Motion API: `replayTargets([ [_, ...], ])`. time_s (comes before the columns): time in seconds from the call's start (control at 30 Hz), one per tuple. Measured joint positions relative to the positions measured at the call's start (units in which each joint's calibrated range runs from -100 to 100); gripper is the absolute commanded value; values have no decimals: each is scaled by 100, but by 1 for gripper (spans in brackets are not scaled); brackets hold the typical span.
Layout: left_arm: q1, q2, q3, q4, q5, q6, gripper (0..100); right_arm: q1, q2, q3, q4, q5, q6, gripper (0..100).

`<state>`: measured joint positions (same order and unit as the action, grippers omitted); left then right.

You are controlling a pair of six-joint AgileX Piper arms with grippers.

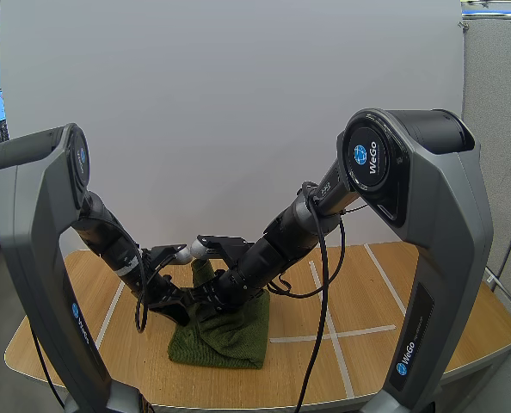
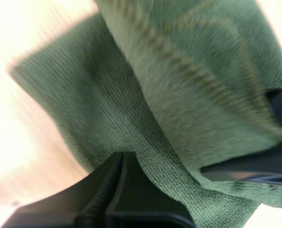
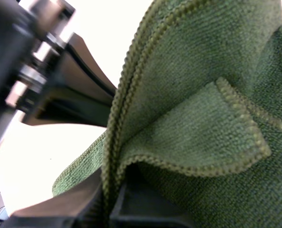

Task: Fold the towel

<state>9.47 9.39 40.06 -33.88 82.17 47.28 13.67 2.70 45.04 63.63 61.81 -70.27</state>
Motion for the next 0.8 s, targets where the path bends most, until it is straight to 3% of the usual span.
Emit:
replayTargets([
  [0.17,0,-651,0,0,-58,0,0,0,0,0,0,-18,0,0],
  [0.2,0,-680,0,0,-58,0,0,0,0,0,0,-18,0,8],
  [0.4,0,-1545,0,0,-203,10,0,0,-14,0,0,-18,-9,100],
  [0.8,44,-2132,-95,13,-112,10,0,-130,-1017,0,-771,-74,381,100],
])
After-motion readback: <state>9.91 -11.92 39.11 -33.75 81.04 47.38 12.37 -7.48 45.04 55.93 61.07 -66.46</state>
